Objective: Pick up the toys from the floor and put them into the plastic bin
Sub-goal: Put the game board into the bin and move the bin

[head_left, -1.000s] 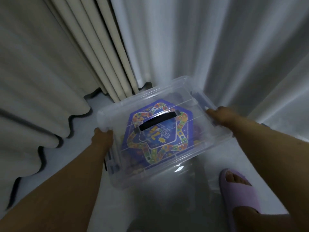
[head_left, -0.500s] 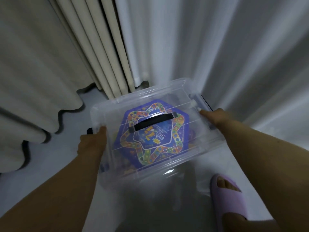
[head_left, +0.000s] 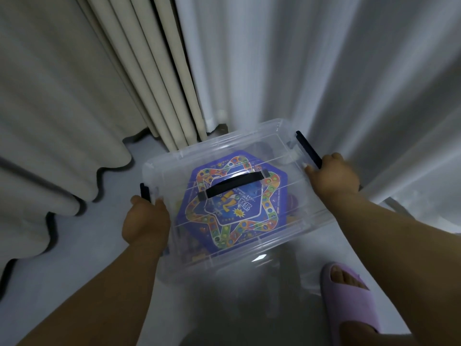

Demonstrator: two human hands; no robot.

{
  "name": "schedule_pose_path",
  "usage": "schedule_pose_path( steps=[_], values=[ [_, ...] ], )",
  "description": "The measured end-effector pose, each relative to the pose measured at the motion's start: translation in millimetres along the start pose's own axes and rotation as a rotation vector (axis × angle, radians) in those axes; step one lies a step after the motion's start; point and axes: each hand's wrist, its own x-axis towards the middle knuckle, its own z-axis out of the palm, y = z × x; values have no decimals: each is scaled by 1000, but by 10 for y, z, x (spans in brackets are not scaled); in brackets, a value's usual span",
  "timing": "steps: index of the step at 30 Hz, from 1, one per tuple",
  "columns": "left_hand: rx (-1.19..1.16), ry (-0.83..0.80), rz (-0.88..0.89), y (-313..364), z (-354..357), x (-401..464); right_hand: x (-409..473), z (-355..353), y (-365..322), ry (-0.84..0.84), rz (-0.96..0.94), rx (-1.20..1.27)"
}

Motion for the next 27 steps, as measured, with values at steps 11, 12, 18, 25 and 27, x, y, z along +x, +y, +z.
schedule_pose_path(
  steps=[11, 12, 18, 25, 27],
  values=[
    [-277, -330, -176, -98, 14, 363, 453, -111, -104, -516, 377, 624],
    [-259, -310, -187, -95, 44, 359, 466, -70, -112, -508, 371, 592],
    [-185, -292, -202, 29, -157, 352, 450, -195, -170, -413, 304, 428],
    [-132, -248, -276, 301, -1128, 161, 391, -1190, -583, -387, 243, 278],
    [-149, -243, -291, 369, -1494, 78, 352, -1516, -745, -401, 219, 270]
  ],
)
